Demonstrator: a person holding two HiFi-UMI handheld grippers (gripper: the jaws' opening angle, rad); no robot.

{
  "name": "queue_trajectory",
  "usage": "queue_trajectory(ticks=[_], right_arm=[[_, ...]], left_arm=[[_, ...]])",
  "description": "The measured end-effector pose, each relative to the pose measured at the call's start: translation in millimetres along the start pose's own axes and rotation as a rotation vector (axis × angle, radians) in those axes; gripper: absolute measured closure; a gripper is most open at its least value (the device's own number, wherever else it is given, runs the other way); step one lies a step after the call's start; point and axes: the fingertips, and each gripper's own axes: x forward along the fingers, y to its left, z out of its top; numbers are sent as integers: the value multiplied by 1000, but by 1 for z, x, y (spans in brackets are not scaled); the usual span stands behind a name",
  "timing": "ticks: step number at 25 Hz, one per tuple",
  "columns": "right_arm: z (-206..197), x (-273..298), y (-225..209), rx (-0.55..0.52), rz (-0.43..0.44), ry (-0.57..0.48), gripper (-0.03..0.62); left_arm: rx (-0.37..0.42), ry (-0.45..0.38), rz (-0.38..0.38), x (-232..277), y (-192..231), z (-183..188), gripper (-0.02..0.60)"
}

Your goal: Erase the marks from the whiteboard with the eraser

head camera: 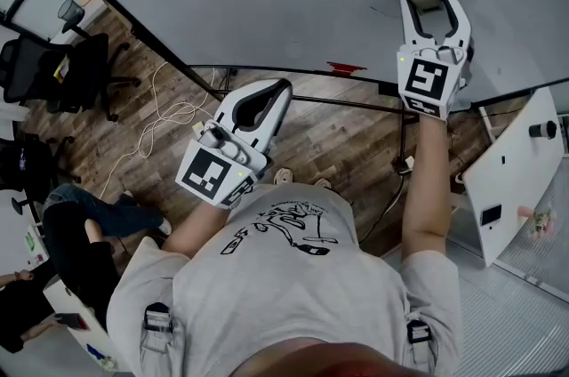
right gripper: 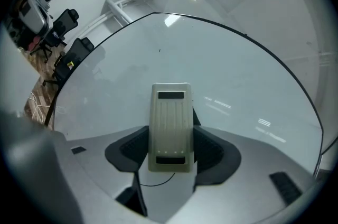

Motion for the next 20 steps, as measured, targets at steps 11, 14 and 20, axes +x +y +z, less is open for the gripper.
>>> queue_trajectory(ticks=[11,14,20], right_arm=[[-21,1,60,-74,59,23,336],[-27,3,80,-105,71,23,336],[-43,4,121,-181,116,37,336]], left_arm=[[4,8,7,3,2,-3,555],[4,12,11,4,4,-5,555],[0,17,20,5,5,-7,555]])
